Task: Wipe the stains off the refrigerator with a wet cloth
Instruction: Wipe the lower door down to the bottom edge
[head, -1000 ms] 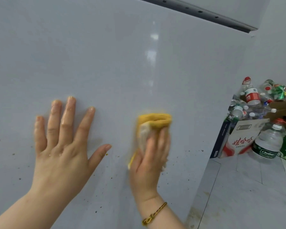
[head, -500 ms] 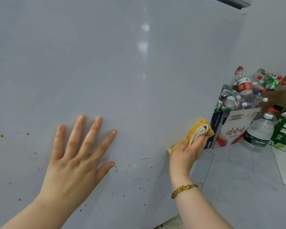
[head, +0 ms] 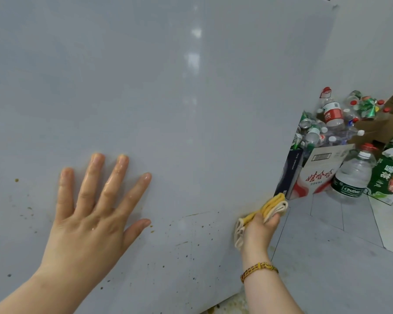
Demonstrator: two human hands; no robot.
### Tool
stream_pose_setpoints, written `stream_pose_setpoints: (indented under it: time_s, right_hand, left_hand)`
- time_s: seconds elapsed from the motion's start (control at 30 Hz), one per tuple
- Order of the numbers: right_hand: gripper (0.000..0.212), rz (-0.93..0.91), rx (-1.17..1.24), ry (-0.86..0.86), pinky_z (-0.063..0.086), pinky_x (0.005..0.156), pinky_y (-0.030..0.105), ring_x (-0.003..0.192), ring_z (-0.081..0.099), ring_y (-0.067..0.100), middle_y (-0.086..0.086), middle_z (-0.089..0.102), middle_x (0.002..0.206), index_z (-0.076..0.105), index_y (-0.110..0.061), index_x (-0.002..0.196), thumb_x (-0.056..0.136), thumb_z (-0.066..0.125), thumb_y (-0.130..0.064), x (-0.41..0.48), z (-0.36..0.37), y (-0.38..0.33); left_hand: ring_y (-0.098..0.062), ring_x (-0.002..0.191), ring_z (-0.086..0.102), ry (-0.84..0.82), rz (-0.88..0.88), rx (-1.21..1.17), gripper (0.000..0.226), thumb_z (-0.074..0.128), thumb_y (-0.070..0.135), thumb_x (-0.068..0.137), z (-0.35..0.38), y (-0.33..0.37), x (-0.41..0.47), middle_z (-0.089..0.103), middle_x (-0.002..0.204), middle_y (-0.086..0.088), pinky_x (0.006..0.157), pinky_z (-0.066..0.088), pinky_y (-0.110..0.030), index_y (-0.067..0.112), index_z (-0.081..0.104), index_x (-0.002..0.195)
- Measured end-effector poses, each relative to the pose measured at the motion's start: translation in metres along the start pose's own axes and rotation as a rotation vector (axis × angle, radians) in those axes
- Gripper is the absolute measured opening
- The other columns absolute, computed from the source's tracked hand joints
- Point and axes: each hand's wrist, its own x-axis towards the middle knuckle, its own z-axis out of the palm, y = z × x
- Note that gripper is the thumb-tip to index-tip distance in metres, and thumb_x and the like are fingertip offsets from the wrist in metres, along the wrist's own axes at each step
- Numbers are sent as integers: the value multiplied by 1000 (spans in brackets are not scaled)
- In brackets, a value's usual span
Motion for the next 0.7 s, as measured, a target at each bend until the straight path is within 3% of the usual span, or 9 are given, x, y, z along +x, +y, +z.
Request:
stream_pose_setpoints:
  time_s: [0.07, 0.13, 0.23, 0.3, 0.37, 0.4, 0.47, 0.57, 0.7]
  right_hand:
    - [51, 17, 28, -16, 38, 104, 50, 124, 45, 29, 6, 38, 142, 27, -26, 142, 96, 34, -7, -7, -1, 3]
    - [54, -89, 12, -32, 27, 113, 42, 135, 32, 24, 3, 25, 151, 23, -23, 145, 96, 35, -4, -12, 4, -16]
    - [55, -428, -79, -107, 8, 112, 21, 140, 10, 12, -3, 9, 154, 20, -15, 145, 95, 37, -4, -29, 19, -52]
    - [53, -691, -126, -141, 2, 110, 13, 136, 8, 5, -11, 7, 148, 23, -15, 143, 92, 39, -15, -44, 28, -60]
    - [55, -822, -171, -120, 2, 109, 10, 134, 11, 6, -9, 7, 145, 23, -16, 141, 89, 36, -27, -49, 30, -42]
    - [56, -796, -177, -100, 4, 110, 12, 135, 13, 10, -6, 9, 146, 21, -19, 140, 87, 34, -32, -50, 27, -26]
    - [58, -528, -141, -63, 9, 114, 24, 139, 12, 14, -4, 9, 150, 13, -27, 140, 87, 35, -36, -53, 18, 7]
    - [58, -74, -115, -40, 13, 117, 39, 142, 13, 21, 2, 7, 155, 6, -17, 147, 97, 36, -16, -57, 2, 46]
    - [58, 95, -40, 7, 30, 109, 52, 120, 37, 22, 8, 22, 151, 16, -27, 145, 93, 31, -5, -49, 10, 55]
  left_hand:
    - [-29, 143, 1, 8, 0, 3, 68, 43, 52, 83, 2, 1, -1, -2, 156, -4, 112, 6, -53, 19, 31, 141]
    - [-28, 143, 1, 12, 1, -1, 68, 44, 52, 82, 4, 1, -3, -2, 156, -4, 112, 6, -53, 21, 29, 141]
    - [-27, 143, 1, 17, -3, -6, 68, 45, 51, 81, 5, 0, -3, -1, 156, -3, 113, 4, -51, 22, 28, 141]
    - [-27, 143, 2, 17, -6, -2, 67, 44, 51, 82, 6, 1, -3, 0, 156, -2, 113, 5, -50, 23, 28, 141]
    - [-26, 143, 2, 16, -9, -4, 66, 44, 52, 83, 5, 1, -3, 0, 156, -2, 113, 5, -50, 23, 29, 140]
    - [-26, 143, 2, 18, -9, -6, 66, 44, 51, 83, 5, 2, -3, 0, 156, -3, 113, 6, -51, 23, 28, 141]
    - [-27, 143, 2, 22, -3, 5, 68, 44, 51, 83, 4, 0, -3, 0, 156, -4, 112, 6, -51, 22, 27, 143]
    - [-28, 143, 2, 19, 6, 23, 71, 44, 51, 84, 5, -1, -4, -1, 156, -5, 112, 6, -52, 21, 23, 145]
    - [-28, 143, -1, -7, 7, 26, 73, 42, 52, 84, 5, 0, -4, -3, 156, -5, 112, 4, -52, 22, 19, 146]
